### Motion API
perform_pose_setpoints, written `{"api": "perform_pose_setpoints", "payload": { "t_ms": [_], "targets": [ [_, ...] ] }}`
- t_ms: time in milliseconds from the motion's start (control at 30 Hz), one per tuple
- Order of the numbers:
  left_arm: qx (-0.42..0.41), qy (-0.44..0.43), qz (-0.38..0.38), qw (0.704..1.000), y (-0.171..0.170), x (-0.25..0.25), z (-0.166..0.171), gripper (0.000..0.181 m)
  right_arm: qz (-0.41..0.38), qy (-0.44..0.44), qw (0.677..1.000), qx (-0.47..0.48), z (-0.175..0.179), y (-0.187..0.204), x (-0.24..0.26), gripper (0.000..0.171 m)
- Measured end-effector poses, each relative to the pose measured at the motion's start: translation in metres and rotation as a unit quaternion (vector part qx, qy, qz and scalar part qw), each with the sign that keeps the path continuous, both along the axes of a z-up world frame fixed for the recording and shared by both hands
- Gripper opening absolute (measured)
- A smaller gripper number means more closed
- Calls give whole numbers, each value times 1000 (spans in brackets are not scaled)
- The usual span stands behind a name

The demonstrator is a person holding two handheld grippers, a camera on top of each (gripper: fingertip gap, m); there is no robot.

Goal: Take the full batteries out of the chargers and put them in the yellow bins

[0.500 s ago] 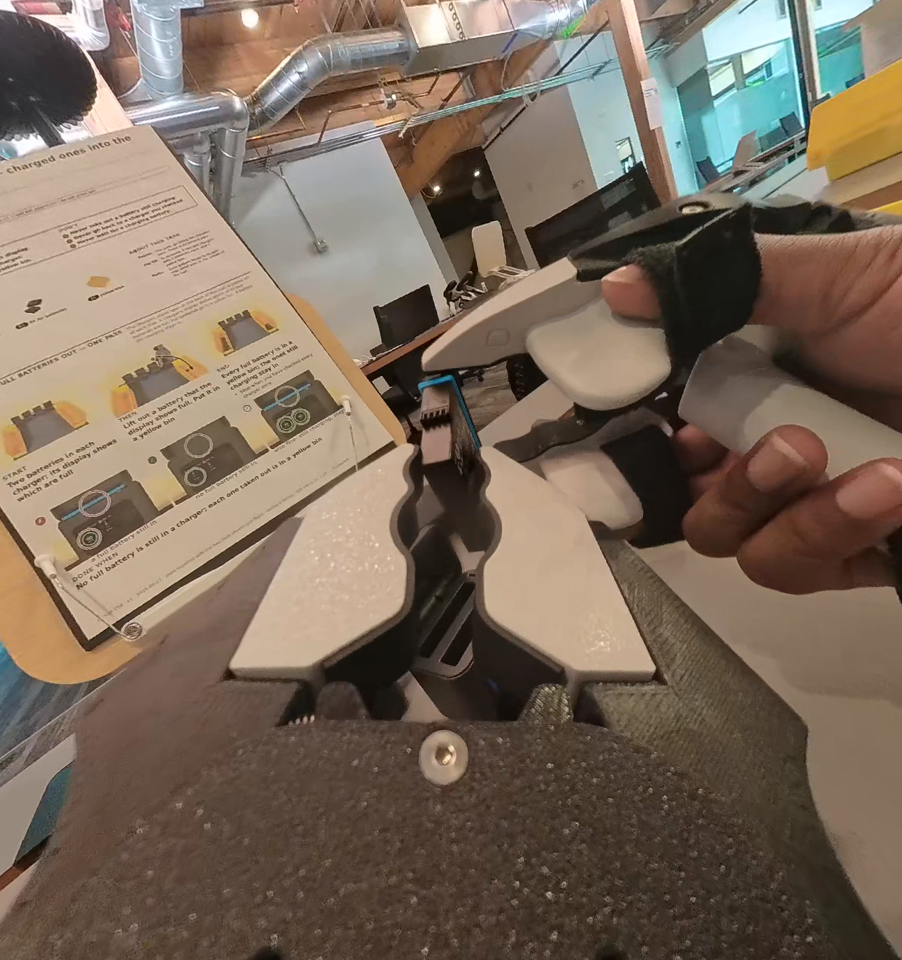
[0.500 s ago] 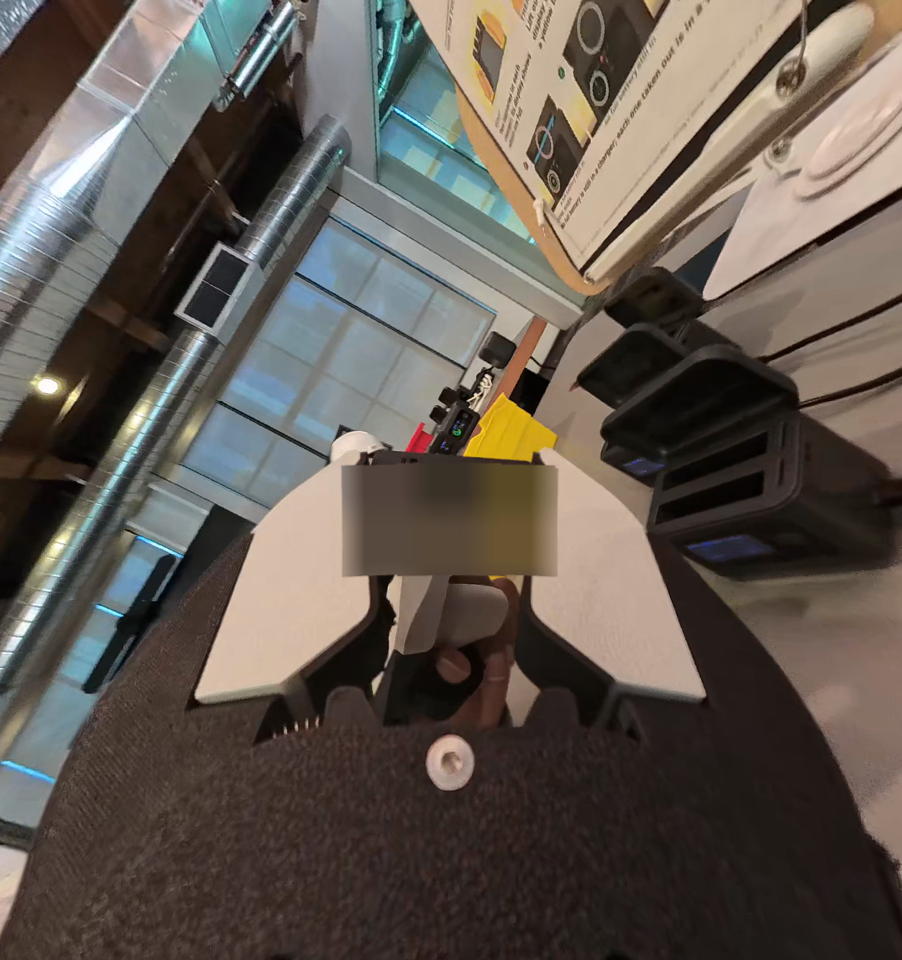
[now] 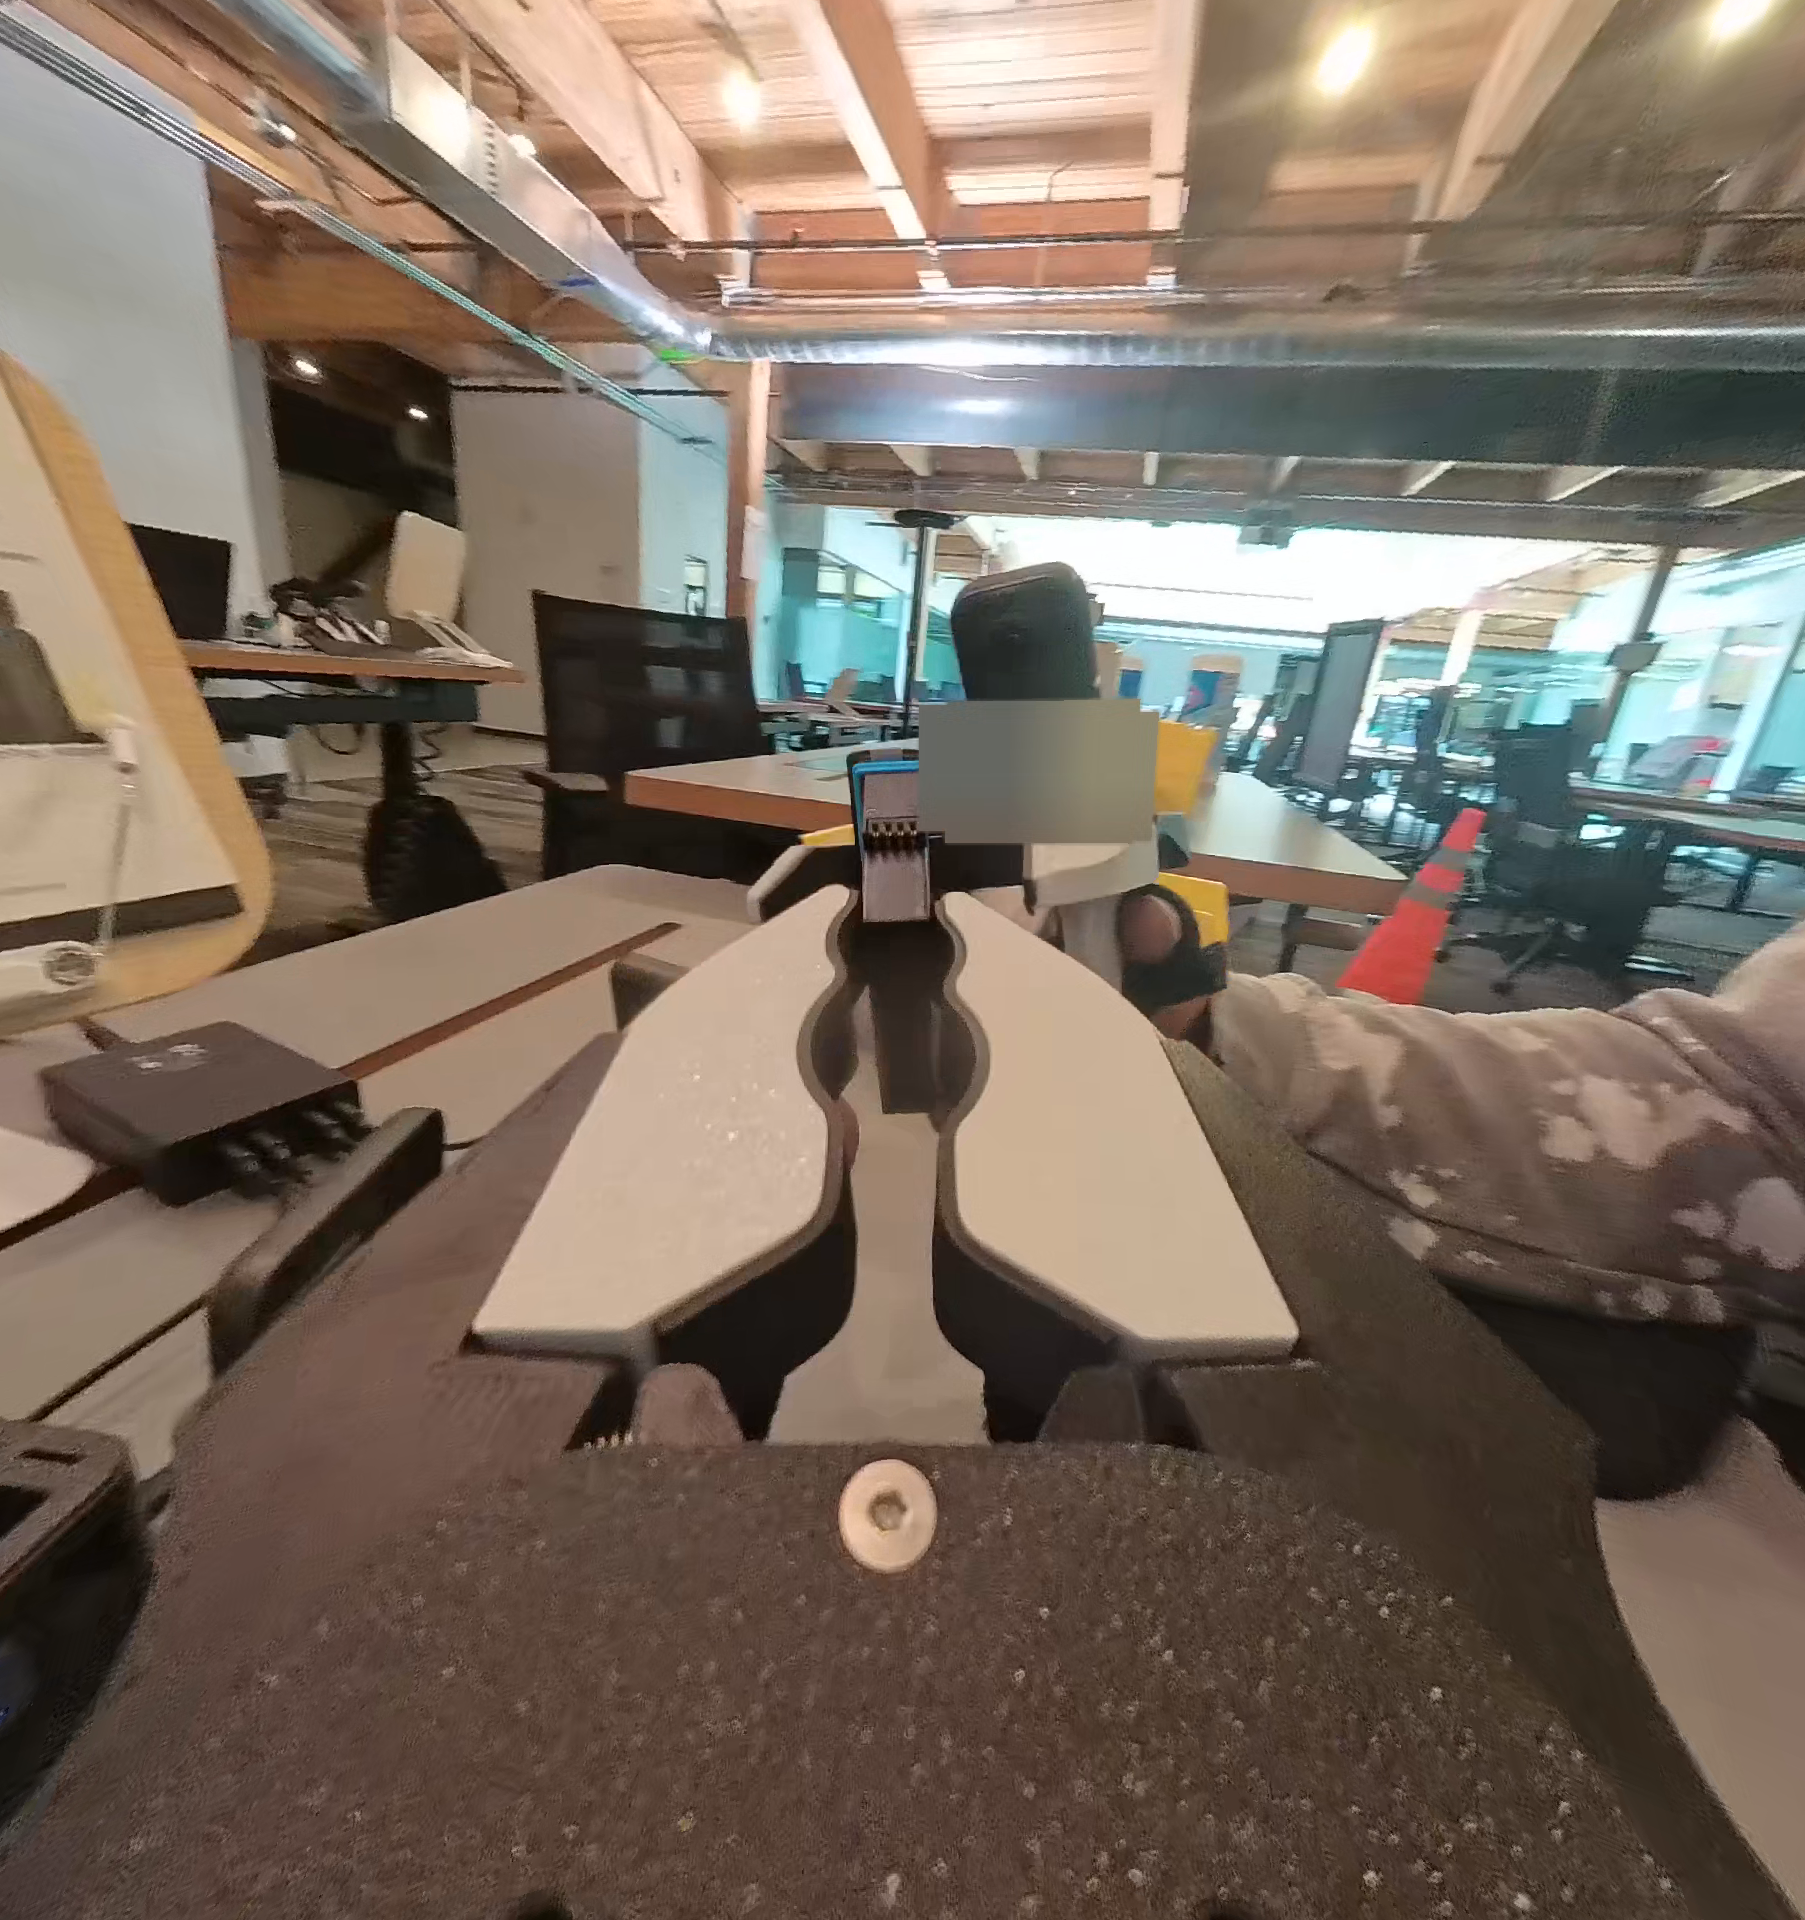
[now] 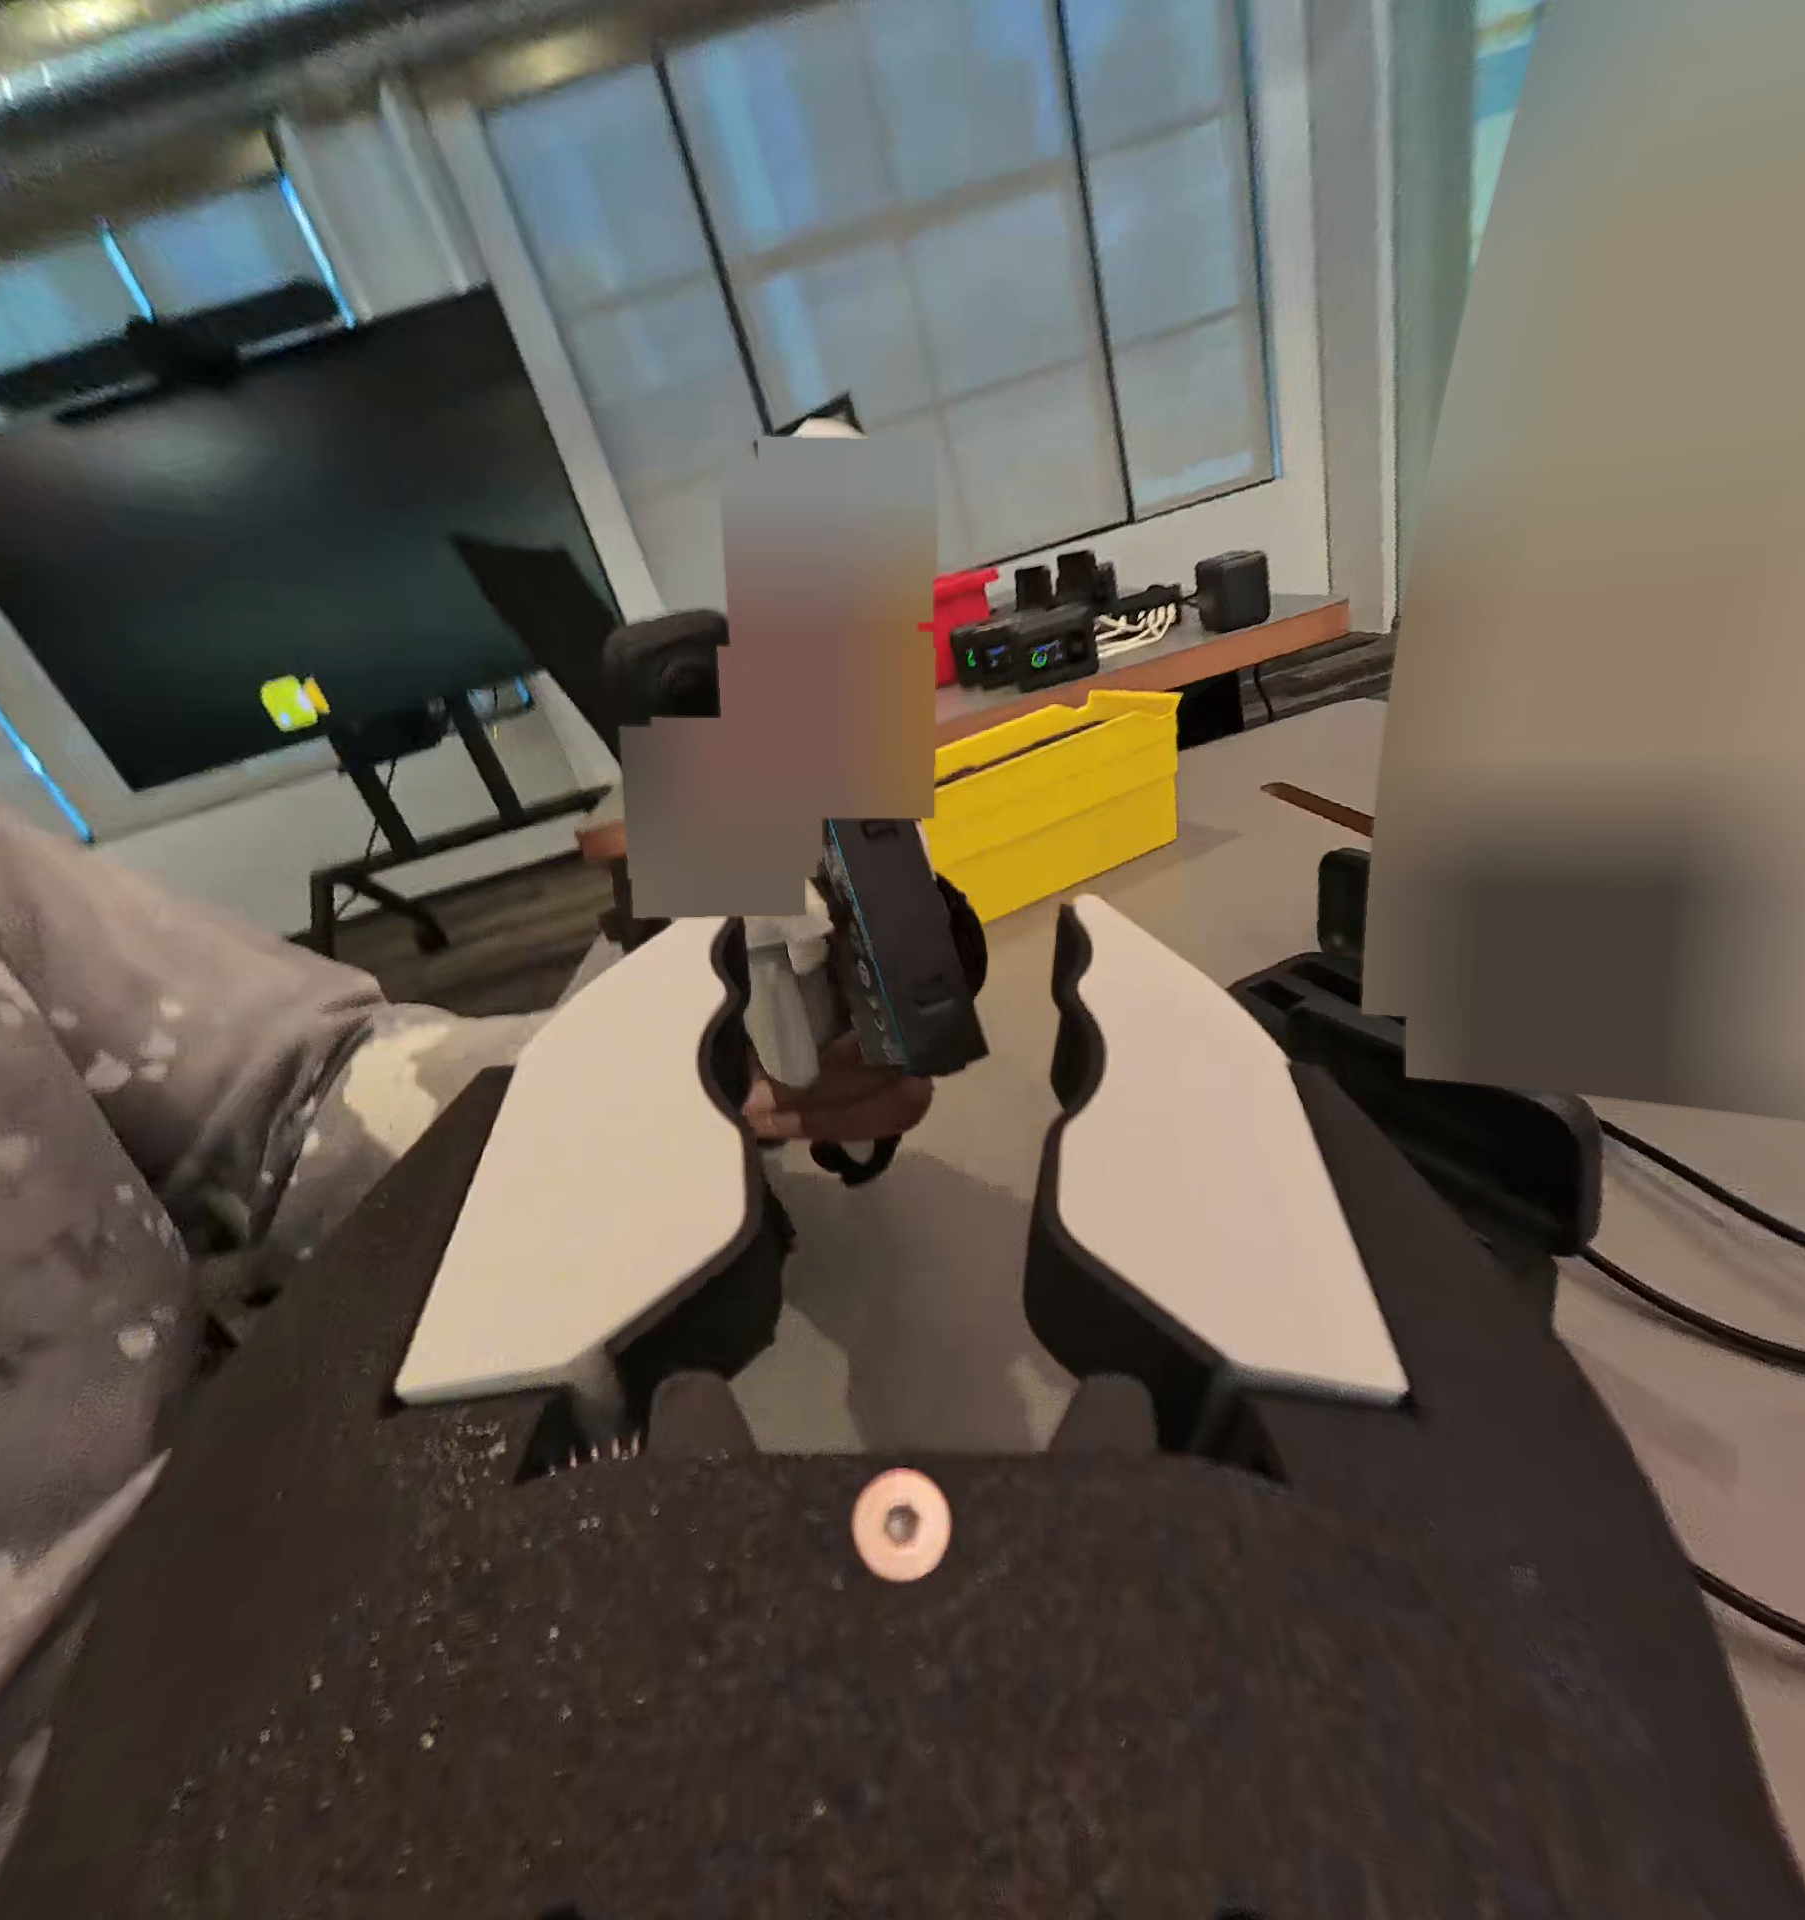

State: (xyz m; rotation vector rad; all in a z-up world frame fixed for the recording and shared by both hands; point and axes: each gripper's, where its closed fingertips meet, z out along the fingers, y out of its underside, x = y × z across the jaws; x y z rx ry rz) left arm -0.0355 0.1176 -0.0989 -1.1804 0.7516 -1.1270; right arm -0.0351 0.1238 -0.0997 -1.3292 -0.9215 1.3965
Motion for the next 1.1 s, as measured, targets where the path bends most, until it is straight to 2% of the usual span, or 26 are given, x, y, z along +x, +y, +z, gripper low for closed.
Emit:
{"api": "perform_pose_setpoints", "payload": {
  "t_ms": [33, 133, 167, 300, 333, 400, 500, 600, 700, 833, 967, 1100],
  "targets": [
    [-3, 2, -12, 1000, -3, 2, -1, 11, 13, -1, 1000, 6, -1, -4, 0, 53],
    [-8, 4, -38, 999, -9, 7, -4, 11, 34, 16, 999, 14, 3, -12, 0, 21],
    [-13, 2, -42, 999, -10, 8, -4, 11, 31, 12, 999, 17, 3, -12, 0, 16],
    [-2, -18, -32, 999, -9, 4, 1, 17, 7, -25, 998, 53, 12, -14, 4, 14],
    [1, -14, -22, 1000, -6, 3, 0, 22, -10, -37, 997, 71, 20, -14, 10, 14],
    [7, 28, 19, 999, 5, 0, -10, 21, -53, -71, 988, 123, 43, -15, 31, 14],
    [9, 65, 76, 995, 20, -6, -22, 20, -141, -174, 955, 196, 73, -10, 87, 14],
    [2, 79, 89, 993, 25, -6, -27, 19, -216, -331, 890, 226, 78, 7, 172, 14],
    [9, 97, 95, 991, 26, -3, -32, 17, -240, -484, 821, 186, 58, 17, 271, 14],
    [11, 120, 104, 987, 28, 1, -43, 15, -179, -600, 775, 85, -7, -5, 365, 14],
    [5, 142, 111, 984, 31, 4, -58, 15, -100, -669, 733, 71, -81, -35, 388, 15],
    [-7, 164, 121, 979, 35, 4, -73, 15, -63, -702, 703, 96, -113, -41, 390, 15]
  ]
}}
